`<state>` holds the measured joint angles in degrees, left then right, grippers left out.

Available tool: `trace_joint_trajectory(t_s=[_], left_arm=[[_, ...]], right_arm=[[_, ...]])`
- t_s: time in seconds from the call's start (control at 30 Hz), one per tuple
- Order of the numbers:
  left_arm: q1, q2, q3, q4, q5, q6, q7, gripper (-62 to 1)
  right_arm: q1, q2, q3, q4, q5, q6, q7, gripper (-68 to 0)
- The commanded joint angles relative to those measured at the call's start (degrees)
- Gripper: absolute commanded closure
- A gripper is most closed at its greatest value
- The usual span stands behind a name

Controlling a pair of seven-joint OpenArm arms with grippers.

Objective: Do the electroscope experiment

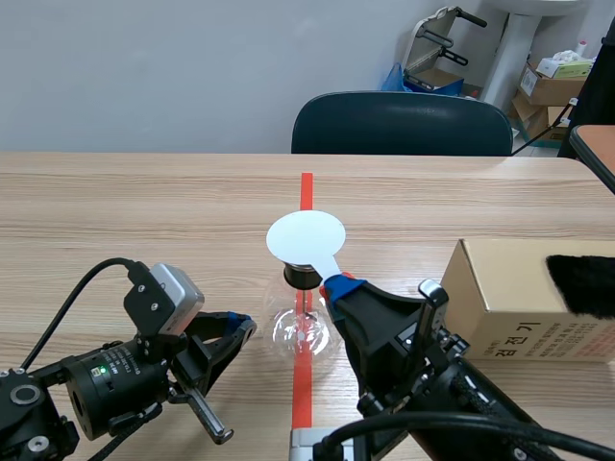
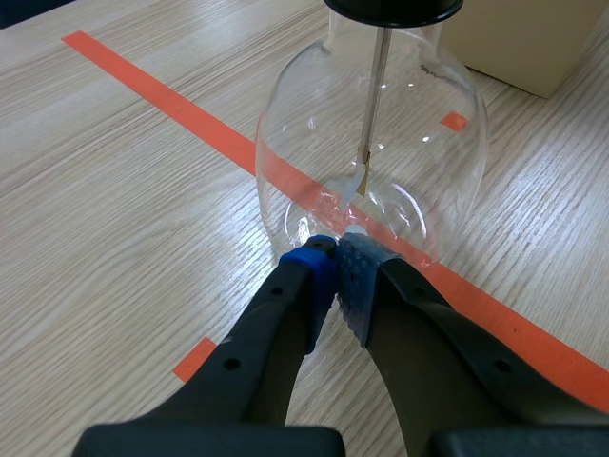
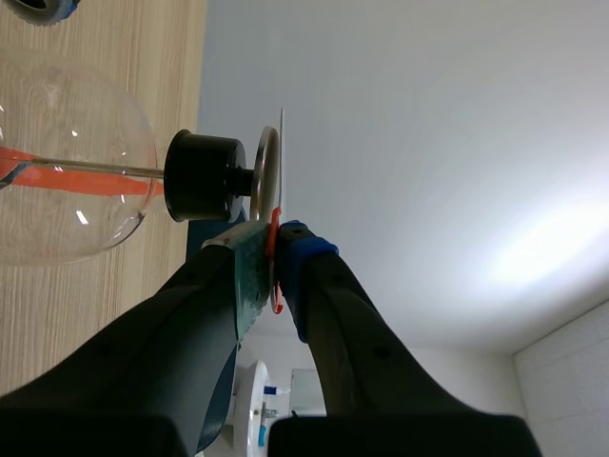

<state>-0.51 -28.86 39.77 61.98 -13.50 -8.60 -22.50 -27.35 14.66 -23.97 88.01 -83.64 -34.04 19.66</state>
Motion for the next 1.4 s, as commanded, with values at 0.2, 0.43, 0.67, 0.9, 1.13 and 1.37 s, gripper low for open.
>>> trace_joint_trajectory(t_s=[0.2,0.43,0.67,0.9,1.13,1.37], left_arm=[[-0.15,0.42,-0.15,0.85,-0.37,0.09,-0.59,-4.1],[-0.15,0.42,-0.15,0.85,-0.35,0.09,-0.59,-4.1],[-0.15,0.42,-0.15,0.85,-0.35,0.09,-0.59,-4.1],[-0.15,0.42,-0.15,0.85,-0.35,0.09,-0.59,-4.1],[-0.15,0.42,-0.15,0.85,-0.35,0.09,-0.59,-4.1],[-0.15,0.42,-0.15,0.85,-0.37,0.09,-0.59,-4.1]], right_arm=[[0.39,0.42,0.37,0.26,-0.06,-0.61,0.02,-2.0],[0.39,0.42,0.37,0.26,-0.06,-0.63,0.02,-2.0],[0.39,0.42,0.37,0.26,-0.06,-0.92,-0.52,-2.0],[0.39,0.42,0.37,0.26,-0.06,-2.82,-8.11,-2.0],[0.39,0.42,0.37,0.26,-0.06,-3.04,-20.06,-2.0],[0.37,0.42,0.37,0.26,-0.06,-2.99,-33.22,-2.0]])
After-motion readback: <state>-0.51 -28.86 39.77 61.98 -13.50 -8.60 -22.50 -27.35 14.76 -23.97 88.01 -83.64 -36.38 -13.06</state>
